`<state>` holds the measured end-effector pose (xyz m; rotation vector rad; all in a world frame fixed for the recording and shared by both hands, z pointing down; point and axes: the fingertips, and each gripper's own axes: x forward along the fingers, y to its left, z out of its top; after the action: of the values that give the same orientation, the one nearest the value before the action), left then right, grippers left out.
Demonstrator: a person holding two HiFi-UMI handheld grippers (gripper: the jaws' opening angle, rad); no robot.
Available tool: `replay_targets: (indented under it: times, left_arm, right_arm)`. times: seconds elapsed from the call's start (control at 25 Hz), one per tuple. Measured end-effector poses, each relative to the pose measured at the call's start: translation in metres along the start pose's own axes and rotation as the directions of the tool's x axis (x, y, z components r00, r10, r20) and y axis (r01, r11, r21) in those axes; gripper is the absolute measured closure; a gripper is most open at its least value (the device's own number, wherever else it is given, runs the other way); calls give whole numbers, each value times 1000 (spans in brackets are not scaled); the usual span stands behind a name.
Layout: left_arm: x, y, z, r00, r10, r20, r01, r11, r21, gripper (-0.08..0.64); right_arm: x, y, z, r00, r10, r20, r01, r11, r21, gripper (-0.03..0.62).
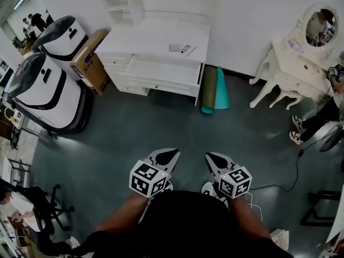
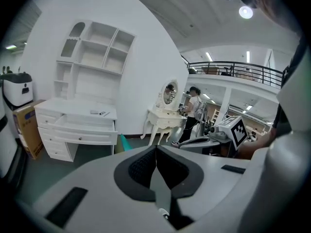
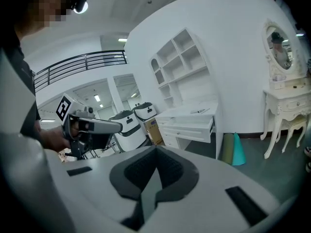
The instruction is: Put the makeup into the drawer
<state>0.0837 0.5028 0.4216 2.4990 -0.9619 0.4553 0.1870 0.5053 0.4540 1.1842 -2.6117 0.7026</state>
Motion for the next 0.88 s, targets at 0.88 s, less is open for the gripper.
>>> replay_targets:
  times: [0.88]
  left_arm:
    - [-19, 41, -10, 998, -40, -42, 40, 999, 13, 549]
  right_arm:
    - [39, 34, 1, 999, -35, -15, 35, 999, 2, 565]
